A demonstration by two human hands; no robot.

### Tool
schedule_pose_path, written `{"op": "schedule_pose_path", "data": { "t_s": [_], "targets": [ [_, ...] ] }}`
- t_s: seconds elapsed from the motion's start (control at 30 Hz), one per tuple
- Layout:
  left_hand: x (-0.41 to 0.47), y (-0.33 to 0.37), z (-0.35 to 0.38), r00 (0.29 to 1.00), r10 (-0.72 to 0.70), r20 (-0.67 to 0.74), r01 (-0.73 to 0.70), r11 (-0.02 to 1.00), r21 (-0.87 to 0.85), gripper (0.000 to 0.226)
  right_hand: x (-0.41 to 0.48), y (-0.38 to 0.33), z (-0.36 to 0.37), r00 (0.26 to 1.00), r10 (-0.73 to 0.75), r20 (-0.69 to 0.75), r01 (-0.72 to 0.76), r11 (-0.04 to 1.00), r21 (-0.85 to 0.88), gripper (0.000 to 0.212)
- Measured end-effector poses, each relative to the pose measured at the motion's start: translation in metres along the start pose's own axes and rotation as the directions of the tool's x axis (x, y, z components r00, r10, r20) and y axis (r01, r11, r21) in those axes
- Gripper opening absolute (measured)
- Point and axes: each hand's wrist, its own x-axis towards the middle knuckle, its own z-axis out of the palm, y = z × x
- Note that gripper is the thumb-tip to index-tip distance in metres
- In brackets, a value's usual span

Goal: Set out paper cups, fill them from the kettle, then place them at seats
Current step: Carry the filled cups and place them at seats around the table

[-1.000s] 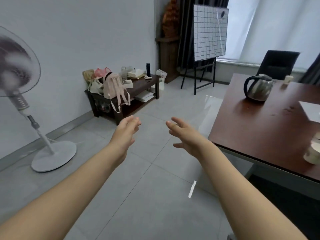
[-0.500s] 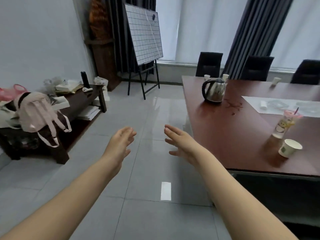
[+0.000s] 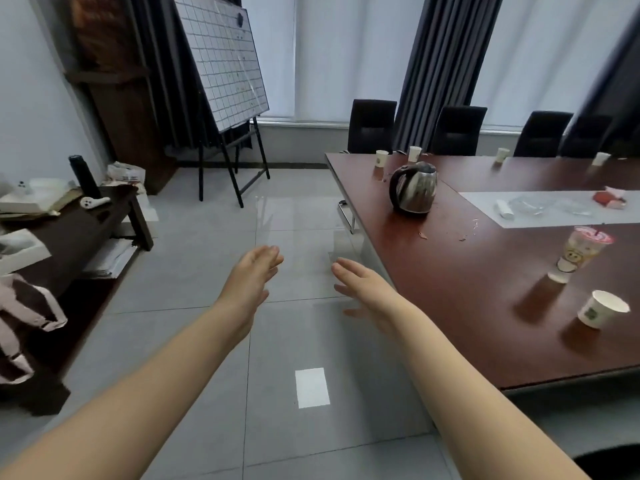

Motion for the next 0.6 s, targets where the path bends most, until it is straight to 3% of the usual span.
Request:
{"op": "schedule_pose_path", "data": {
  "t_s": [0.2,0.37,0.6],
  "targets": [
    [0.144,0.019,-0.016,0.999,0.02,0.038,-0.023,0.997,0.079,0.048,0.132,-0.027,0.01,0.998,-0.035,-0.053,0.039,0.996,0.081,0.063],
    [0.255,0.038,-0.018,0.997,0.01,0.071,-0.02,0.99,0.143,0.049,0.232,-0.054,0.006,0.995,-0.053,-0.081,0.063,0.989,0.131,0.054],
    [0.377,0.047,-0.013,0.992,-0.042,0.118,0.028,0.993,0.114,0.049,0.341,-0.075,-0.007,0.988,-0.018,-0.152,0.039,0.99,0.136,0.06]
  ]
}}
